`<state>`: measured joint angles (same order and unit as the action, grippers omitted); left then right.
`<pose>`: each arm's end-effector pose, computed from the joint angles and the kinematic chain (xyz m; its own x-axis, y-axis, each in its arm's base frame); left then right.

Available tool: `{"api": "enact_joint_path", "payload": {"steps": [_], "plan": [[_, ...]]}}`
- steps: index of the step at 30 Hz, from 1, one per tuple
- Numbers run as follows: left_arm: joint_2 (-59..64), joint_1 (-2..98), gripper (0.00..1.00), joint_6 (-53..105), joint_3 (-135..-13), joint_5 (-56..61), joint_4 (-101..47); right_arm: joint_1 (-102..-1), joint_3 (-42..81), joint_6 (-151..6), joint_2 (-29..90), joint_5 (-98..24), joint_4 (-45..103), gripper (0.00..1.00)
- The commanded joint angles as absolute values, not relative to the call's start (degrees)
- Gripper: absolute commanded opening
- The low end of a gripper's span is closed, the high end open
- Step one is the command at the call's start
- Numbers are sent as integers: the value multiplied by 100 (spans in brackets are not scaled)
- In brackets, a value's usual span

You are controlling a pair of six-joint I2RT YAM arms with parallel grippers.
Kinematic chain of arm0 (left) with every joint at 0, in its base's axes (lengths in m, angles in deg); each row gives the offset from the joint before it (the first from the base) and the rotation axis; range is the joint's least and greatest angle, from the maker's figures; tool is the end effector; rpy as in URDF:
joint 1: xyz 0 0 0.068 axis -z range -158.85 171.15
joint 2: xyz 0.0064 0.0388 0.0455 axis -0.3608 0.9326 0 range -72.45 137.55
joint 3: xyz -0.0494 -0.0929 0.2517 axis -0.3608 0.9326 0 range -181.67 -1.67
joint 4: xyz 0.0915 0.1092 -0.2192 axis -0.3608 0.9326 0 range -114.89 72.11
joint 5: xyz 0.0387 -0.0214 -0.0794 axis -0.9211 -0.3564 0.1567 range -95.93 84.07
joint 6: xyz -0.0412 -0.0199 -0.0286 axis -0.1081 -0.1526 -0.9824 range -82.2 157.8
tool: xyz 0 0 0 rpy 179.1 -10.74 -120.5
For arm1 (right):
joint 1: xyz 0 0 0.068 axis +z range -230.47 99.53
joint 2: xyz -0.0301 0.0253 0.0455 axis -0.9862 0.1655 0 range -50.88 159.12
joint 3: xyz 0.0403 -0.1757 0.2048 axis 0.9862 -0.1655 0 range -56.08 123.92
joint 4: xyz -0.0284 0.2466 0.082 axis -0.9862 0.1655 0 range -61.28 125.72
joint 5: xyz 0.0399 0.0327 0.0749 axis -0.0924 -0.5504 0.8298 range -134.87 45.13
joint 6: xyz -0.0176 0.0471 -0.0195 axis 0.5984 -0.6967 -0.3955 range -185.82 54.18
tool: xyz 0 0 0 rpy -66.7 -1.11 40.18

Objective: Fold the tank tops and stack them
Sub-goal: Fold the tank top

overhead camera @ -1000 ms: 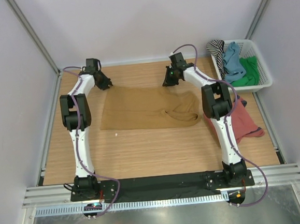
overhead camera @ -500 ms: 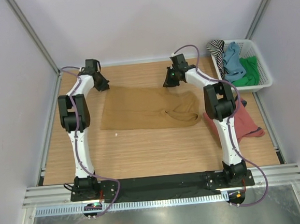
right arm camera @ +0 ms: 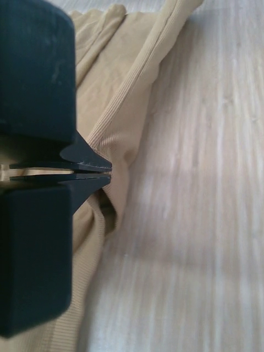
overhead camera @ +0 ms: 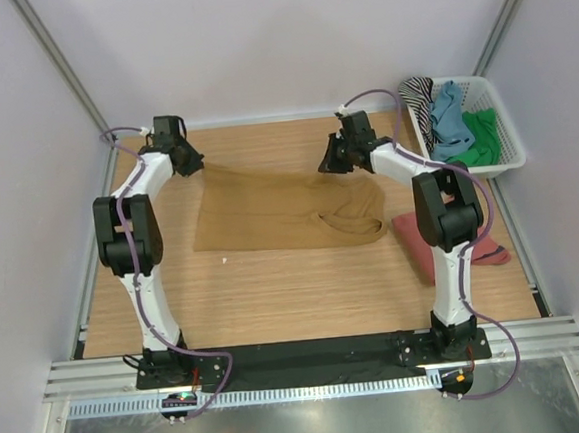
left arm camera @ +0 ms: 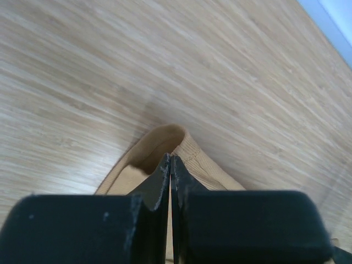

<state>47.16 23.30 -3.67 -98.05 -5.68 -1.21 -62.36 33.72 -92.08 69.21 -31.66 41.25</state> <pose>0.4736 -0.0180 0.2214 -0.5737 -0.6411 -0.5097 -0.4530 0.7669 -0.4547 0.4478 0.1550 0.1963 -0.7837 0.1967 -0.5892 -0.1286 0.8766 0.4638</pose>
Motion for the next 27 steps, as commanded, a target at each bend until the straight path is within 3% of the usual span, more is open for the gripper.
{"api": "enact_joint_path", "payload": {"steps": [1,27], "plan": [[4313,2326,0,-281,-9283,-619,-703,-6105,2971,-9228,6374,-3239,3681,1],[3021,2308,0,-298,-7375,-962,-1302,-5375,1160,-9201,5002,-4153,3373,1]]}}
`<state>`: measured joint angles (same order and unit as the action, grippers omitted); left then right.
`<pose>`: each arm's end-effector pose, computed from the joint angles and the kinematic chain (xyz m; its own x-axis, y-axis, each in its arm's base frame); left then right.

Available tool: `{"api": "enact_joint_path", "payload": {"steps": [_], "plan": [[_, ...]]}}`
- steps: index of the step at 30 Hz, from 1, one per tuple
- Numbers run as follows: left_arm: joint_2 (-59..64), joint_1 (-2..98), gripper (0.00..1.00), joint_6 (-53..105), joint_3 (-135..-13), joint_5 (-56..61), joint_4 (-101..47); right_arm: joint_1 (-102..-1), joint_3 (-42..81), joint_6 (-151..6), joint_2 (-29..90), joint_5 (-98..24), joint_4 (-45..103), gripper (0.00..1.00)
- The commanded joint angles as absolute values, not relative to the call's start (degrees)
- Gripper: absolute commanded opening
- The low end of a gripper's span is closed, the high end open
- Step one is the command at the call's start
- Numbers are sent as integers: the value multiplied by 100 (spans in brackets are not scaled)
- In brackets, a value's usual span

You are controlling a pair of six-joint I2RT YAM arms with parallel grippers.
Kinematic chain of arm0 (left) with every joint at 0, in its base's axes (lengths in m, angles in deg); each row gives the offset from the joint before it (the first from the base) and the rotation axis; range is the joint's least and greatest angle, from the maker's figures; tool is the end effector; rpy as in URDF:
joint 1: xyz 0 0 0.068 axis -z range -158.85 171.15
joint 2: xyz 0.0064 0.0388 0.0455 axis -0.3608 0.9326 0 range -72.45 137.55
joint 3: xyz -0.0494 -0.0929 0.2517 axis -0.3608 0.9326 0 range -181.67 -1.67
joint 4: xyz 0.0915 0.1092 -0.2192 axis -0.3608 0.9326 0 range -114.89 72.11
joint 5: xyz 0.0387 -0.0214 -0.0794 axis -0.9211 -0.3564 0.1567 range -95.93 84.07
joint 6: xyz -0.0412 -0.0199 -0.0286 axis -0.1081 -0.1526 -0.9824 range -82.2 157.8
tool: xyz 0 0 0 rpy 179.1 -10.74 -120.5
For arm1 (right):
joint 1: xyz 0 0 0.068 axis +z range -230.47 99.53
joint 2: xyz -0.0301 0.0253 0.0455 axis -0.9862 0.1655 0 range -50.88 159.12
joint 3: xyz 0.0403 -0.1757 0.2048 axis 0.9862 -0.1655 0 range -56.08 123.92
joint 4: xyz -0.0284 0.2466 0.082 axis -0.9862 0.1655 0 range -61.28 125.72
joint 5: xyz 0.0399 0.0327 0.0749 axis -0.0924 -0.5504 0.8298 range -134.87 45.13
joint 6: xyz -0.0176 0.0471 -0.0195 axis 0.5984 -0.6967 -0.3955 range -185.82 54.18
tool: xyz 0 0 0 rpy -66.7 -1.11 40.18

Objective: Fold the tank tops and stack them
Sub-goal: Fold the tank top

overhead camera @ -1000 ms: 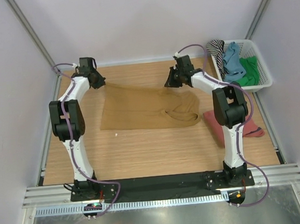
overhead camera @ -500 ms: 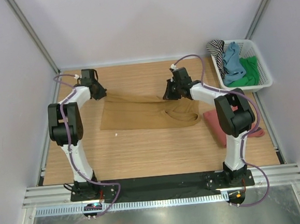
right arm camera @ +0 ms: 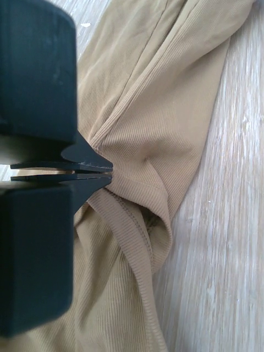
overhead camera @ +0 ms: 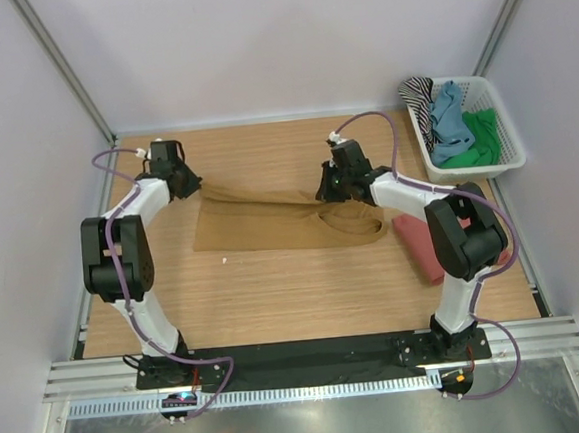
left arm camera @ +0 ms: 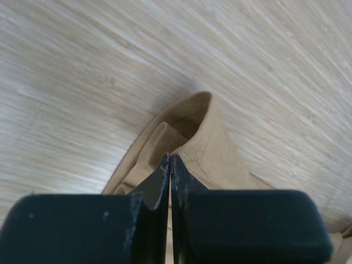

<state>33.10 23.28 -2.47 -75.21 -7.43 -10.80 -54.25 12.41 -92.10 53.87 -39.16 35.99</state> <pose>0.4059 -0.0142 0.2098 -0.5618 -0.6257 -0.5412 -0.4510 0.7801 -0.4337 0.3569 0.1797 0.1969 -0.7773 0.1082 -0.6198 -0.1788 0.9065 0.3824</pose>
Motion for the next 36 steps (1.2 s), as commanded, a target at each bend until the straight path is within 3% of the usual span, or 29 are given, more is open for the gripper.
{"api": "enact_joint_path", "payload": {"steps": [1,18,36], "plan": [[3012,2308,0,-333,-7339,-962,-1302,-5340,1142,-9201,4985,-4153,3390,1],[2212,2308,0,-729,-5916,-1331,-1873,-5050,447,-9377,4932,-4461,3109,1],[1922,2317,0,-535,-6452,-1428,-1259,-4962,1107,-9157,4695,-4997,3768,1]]}}
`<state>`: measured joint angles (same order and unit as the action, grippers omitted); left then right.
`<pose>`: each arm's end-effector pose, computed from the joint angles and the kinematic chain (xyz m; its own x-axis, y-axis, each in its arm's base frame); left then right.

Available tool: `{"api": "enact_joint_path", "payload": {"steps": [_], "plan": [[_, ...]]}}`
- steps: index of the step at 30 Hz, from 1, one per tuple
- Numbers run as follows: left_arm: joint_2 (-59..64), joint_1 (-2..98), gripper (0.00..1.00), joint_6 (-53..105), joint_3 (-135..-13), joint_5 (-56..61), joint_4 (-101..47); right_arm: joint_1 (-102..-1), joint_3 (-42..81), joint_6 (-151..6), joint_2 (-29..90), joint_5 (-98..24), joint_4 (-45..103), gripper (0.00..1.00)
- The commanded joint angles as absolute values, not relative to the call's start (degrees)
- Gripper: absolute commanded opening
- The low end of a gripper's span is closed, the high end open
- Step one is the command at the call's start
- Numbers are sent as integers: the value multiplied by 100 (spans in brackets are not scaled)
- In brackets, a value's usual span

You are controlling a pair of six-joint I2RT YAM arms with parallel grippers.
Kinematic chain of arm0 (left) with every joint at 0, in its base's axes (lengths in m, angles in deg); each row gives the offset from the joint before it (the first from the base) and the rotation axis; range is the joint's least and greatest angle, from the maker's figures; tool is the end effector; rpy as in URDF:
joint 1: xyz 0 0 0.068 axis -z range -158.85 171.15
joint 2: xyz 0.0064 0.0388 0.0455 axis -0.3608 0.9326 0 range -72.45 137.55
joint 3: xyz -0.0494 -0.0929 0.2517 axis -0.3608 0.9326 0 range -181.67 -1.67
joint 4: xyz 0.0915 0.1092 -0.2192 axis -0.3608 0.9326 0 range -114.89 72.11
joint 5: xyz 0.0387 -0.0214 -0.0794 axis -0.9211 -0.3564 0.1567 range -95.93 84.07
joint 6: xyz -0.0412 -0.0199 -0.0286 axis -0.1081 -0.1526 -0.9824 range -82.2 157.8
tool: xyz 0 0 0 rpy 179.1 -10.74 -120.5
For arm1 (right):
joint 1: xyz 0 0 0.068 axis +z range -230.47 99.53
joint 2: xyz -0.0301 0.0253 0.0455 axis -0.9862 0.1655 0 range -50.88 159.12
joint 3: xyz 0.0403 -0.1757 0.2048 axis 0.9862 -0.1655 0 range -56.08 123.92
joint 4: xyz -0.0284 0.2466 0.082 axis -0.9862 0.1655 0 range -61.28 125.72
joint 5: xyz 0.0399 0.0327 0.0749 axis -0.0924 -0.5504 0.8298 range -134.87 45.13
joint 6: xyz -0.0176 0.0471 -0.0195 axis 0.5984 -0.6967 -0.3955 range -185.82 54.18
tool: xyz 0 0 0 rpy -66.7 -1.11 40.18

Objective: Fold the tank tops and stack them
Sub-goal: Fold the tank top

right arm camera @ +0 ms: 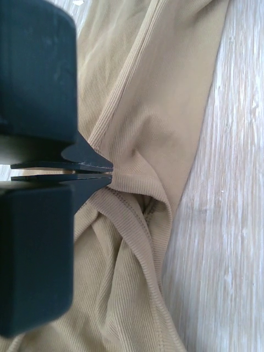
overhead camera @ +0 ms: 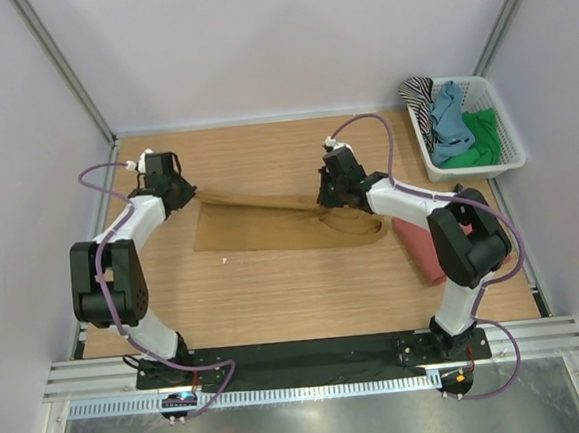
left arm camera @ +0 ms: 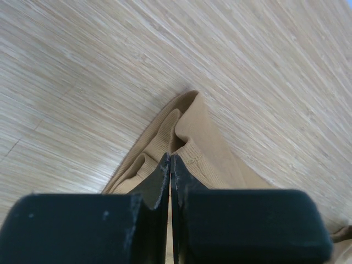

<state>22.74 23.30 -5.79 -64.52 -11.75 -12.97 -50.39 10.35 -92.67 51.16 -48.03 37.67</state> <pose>0.3611 -0.0100 0.2196 -0.4809 -0.6683 -0.5675 -0.5064 0.7401 -0.4424 0.3361 0.1924 0.2010 -0.7523 0.0852 -0.6532 -0.1421 0.9472 0.2873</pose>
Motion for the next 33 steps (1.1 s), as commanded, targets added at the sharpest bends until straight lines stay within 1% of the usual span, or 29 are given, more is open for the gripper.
{"api": "enact_joint_path", "payload": {"steps": [1,7,11,19,22,24,25,26,28,29,30,31,33], "plan": [[1835,2317,0,-588,-6329,-1428,-1285,-4936,1072,-9148,4660,-5049,3777,1],[1491,2308,0,-676,-5889,-1489,-1381,-4699,606,-9183,4334,-5190,3672,1],[1342,2317,0,-773,-5494,-1454,-1522,-4593,360,-9271,4369,-5260,3628,1],[1737,2308,0,-1149,-4949,-1664,-1654,-4549,210,-9631,4966,-5498,3540,1],[1816,2317,1,-1379,-4764,-1735,-1750,-4523,-131,-9798,4923,-5586,3365,5],[1703,2308,5,-1423,-4676,-1797,-1812,-4514,-246,-9851,4853,-5664,3294,10],[1650,2308,11,-1432,-4606,-1832,-1873,-4514,-290,-9878,4809,-5752,3259,16],[1597,2317,14,-1415,-4588,-1858,-1882,-4505,-361,-9887,4730,-5788,3250,23],[1474,2317,19,-1397,-4579,-1867,-1874,-4505,-405,-9913,4642,-5901,3241,29],[1430,2308,21,-1388,-4579,-1893,-1865,-4505,-431,-9913,4520,-5928,3232,35],[1369,2308,24,-1397,-4570,-1920,-1848,-4514,-449,-9904,4458,-5963,3232,37],[1211,2308,35,-1406,-4518,-1955,-1830,-4497,-467,-9869,4379,-6007,3232,40],[982,2317,45,-1467,-4421,-2139,-1839,-4505,-441,-9852,4203,-6051,3267,43]]}}
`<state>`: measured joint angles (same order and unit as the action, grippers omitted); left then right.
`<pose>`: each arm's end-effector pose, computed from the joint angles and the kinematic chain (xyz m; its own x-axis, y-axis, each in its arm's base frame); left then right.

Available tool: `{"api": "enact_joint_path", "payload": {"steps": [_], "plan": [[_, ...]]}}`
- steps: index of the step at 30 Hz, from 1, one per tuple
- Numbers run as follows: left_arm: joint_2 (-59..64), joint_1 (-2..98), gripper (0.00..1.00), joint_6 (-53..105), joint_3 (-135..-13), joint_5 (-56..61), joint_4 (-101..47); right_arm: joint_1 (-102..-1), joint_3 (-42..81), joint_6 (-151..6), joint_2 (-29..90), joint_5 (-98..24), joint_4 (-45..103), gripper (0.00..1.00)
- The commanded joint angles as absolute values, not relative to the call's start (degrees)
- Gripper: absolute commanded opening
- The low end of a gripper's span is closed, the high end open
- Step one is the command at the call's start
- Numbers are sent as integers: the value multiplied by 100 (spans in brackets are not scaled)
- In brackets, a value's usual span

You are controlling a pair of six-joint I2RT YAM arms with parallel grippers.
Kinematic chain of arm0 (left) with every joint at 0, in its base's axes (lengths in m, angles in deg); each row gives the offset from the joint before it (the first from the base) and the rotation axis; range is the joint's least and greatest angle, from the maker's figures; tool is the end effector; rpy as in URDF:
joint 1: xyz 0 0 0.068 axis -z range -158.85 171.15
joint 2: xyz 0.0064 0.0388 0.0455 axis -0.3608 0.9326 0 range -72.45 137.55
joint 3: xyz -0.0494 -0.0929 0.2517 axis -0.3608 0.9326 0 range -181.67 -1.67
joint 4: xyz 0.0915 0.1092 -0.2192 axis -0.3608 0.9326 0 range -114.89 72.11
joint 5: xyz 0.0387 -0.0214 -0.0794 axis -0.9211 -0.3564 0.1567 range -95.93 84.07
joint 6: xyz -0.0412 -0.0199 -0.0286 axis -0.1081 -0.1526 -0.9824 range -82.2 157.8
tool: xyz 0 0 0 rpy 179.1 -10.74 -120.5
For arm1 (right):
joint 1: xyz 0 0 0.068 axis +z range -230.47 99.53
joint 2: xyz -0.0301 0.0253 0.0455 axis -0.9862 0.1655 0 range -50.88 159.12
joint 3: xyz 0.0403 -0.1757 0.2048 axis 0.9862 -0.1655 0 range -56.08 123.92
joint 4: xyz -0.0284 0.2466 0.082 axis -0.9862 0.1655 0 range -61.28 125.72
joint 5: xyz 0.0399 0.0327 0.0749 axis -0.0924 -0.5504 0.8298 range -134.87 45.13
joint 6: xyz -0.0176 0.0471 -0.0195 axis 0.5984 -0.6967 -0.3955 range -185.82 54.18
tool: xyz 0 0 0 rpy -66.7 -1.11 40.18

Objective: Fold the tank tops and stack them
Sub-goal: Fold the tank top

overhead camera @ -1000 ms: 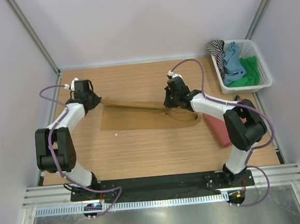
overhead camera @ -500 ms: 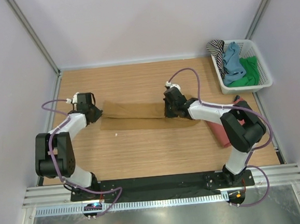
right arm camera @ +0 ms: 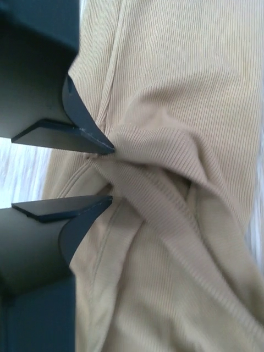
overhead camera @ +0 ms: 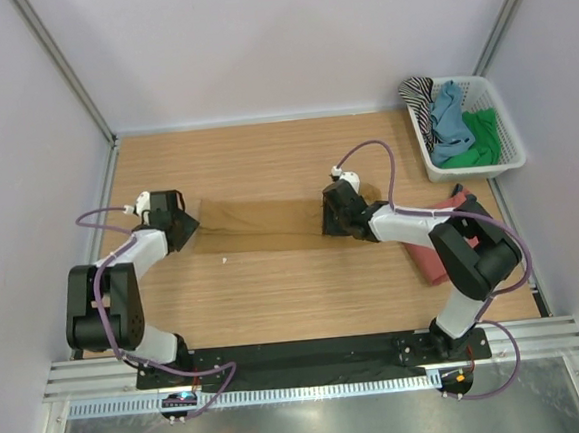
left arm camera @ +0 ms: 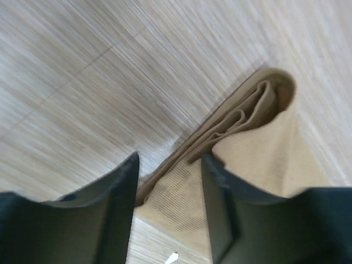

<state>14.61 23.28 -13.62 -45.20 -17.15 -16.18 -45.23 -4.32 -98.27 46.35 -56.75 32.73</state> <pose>0.2920 -0.0040 0.1658 -0.4282 -0.7514 -0.5021 -0.6692 0.6370 -0.3827 0.2807 0.1893 0.1601 -0.7682 0.1000 -0.6323 -0.0513 0.9749 0.2166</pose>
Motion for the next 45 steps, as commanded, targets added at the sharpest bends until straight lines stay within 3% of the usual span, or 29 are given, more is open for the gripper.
{"api": "enact_joint_path", "payload": {"steps": [1,8,14,19,29,35,42,44,45], "plan": [[877,2317,53,-1467,-4325,-2209,-1847,-4505,-432,-9834,4150,-6069,3328,44],[191,2317,56,-1458,-4192,-2193,-1812,-4514,-379,-9781,3728,-6315,3583,52],[611,2326,53,-1283,-4535,-1218,-2154,-4865,60,-9737,3868,-6693,4049,54],[1208,2422,33,-1239,-4825,-610,-2611,-5304,508,-9676,4237,-6842,4348,66],[1710,2563,1,-1247,-4799,-733,-2700,-5911,2291,-9641,5510,-7079,5191,71],[1711,2563,0,-1344,-4579,-1163,-2507,-5911,3408,-9667,6381,-7185,6088,68],[1561,2572,0,-1397,-4518,-1393,-2375,-5911,3313,-9816,6558,-7151,6168,61],[1517,2572,0,-1397,-4509,-1419,-2383,-5911,3190,-9825,6514,-7071,6089,54],[1483,2563,0,-1397,-4509,-1428,-2383,-5911,3137,-9825,6488,-7045,6002,42]]}}
